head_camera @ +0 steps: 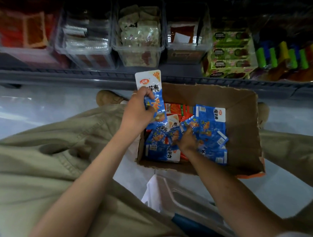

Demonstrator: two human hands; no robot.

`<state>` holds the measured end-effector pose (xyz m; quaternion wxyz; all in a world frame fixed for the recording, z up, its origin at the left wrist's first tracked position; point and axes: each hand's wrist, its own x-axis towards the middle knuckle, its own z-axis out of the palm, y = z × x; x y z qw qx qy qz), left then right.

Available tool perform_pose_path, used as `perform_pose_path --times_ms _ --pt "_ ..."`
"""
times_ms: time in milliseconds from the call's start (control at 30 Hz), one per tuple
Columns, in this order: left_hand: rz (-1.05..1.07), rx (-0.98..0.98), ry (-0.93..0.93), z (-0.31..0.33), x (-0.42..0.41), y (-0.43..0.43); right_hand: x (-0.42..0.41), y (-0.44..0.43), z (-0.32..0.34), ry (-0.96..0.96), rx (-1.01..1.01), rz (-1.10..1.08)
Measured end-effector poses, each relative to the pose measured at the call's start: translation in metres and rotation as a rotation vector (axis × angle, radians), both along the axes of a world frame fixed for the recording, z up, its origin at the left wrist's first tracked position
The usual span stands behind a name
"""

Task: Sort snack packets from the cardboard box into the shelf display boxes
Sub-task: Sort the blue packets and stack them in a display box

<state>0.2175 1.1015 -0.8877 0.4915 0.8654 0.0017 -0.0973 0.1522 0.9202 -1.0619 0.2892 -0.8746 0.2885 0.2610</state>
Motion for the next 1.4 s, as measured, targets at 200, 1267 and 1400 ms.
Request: perform_pose_path --times_ms 200,1267,1400 --pt "-0.021 0.072 0.014 -0.006 -0.002 0.001 0.014 -0.031 0.010 0.133 0.143 0.076" --pt "-0.033 0.182 0.054 0.007 -0.025 0.016 0.015 -0.006 -0.007 0.211 0.078 -0.017" --pt "-0.005 0.164 0.068 0.010 -0.021 0.016 0.012 0.018 -0.013 0.249 -0.236 0.039"
